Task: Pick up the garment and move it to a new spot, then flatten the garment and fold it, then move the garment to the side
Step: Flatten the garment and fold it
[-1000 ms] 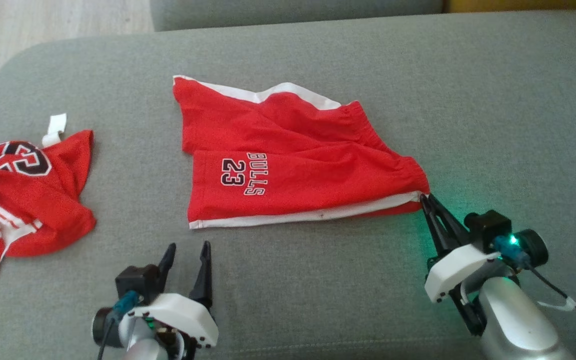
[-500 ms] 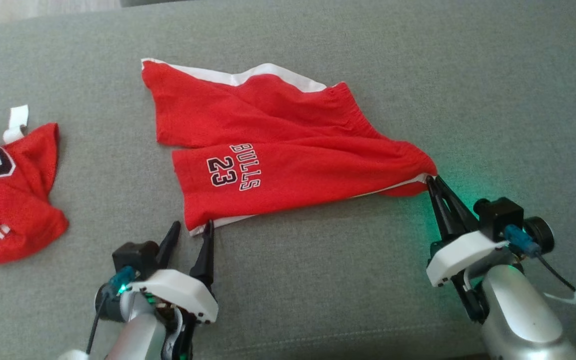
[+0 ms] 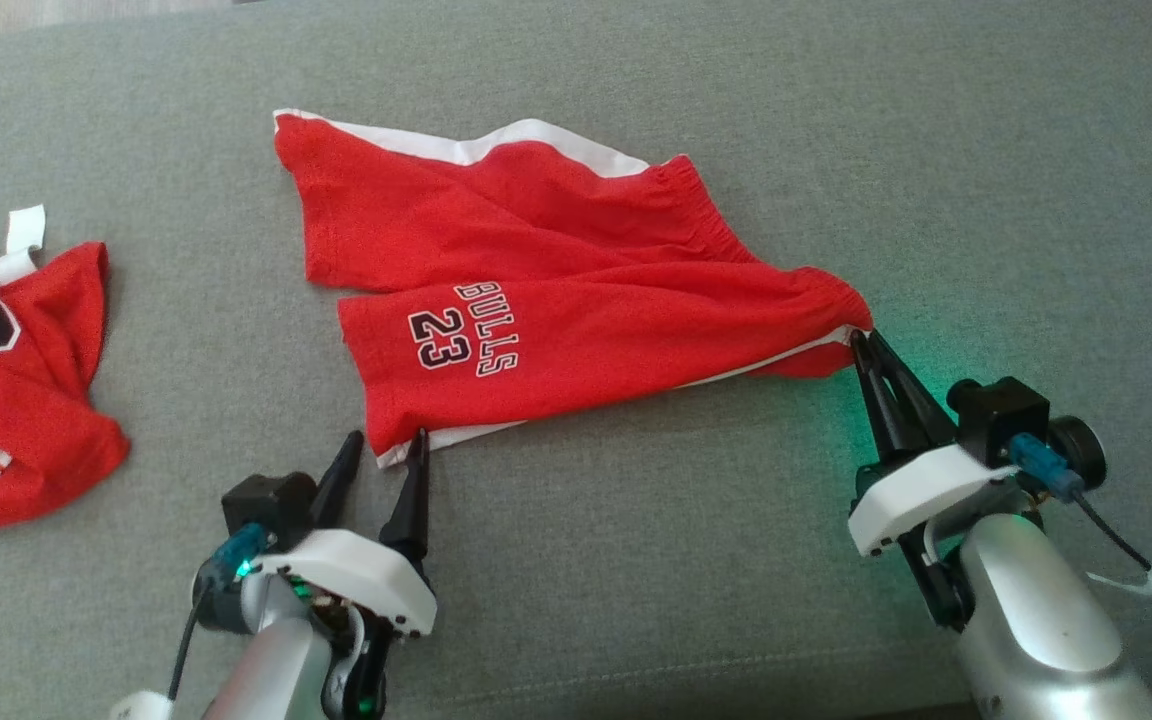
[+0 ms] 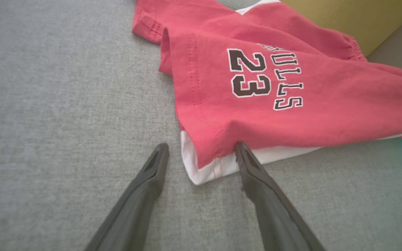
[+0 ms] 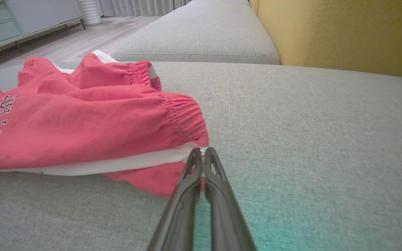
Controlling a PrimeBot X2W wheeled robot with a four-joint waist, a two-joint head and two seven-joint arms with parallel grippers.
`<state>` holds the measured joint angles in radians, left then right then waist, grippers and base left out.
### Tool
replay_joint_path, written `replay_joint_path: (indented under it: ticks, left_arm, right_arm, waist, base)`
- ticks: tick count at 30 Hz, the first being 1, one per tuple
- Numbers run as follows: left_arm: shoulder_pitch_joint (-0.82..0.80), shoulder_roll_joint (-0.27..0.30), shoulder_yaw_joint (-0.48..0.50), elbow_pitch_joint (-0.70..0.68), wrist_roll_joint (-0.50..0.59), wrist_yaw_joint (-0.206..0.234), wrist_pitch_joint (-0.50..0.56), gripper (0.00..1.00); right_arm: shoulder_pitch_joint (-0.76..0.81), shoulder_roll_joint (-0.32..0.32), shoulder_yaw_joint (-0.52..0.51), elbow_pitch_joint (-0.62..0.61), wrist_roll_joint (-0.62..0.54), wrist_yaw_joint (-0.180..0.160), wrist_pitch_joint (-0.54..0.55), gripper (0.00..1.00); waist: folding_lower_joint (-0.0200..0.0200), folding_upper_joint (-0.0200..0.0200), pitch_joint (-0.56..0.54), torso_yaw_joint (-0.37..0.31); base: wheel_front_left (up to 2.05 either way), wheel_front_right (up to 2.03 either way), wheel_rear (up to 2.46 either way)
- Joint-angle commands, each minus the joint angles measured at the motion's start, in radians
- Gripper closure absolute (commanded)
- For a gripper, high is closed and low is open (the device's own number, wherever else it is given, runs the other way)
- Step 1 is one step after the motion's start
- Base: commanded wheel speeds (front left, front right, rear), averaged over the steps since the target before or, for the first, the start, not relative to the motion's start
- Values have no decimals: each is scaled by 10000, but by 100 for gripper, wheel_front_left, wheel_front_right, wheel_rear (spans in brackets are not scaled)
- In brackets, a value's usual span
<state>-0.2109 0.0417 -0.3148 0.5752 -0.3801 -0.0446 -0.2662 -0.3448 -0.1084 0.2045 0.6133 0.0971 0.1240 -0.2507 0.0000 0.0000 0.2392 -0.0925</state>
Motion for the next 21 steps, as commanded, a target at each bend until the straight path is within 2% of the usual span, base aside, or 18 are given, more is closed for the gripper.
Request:
replay_joint_path:
  ticks: [1,8,16,17,18,19,20,21]
  left_arm:
    - [144,85,63,9,-60,-15,45,0]
    - [362,85,-205,-59,40,-103,45,0]
    - [340,85,-244,-28,190,15,45,0]
    - [328,85,-248,-13,206,24,45,34]
    - [308,85,-246,16,202,29,45,75]
    - [283,85,-244,49,207,35,45,88]
    - [259,85,-245,76,211,38,45,96]
    - [227,85,-259,76,248,30,45,100]
  right_arm:
    - [-256,51,97,-285,80,67,-111,100]
    - [-263,93,76,-230,111,67,-111,100]
    - [-293,128,89,-251,136,67,-111,100]
    - [-301,129,85,-258,136,67,-111,100]
    - [-310,129,81,-261,136,67,-111,100]
    - [-317,132,79,-261,140,67,-111,100]
    - [-321,135,76,-266,151,67,-111,100]
    - [-324,138,71,-275,165,67,-111,100]
  waist:
    - [0,0,-10,12]
    - [0,0,-101,43]
    - [0,0,-86,51]
    - [0,0,-75,51]
    - [0,0,-66,49]
    - [0,0,-60,47]
    - [0,0,-55,47]
    - [0,0,-45,51]
  base:
    - [0,0,0]
    - [0,0,0]
    - [0,0,0]
    - [0,0,0]
    - [0,0,0]
    - [0,0,0]
    - [0,0,0]
    - [0,0,0]
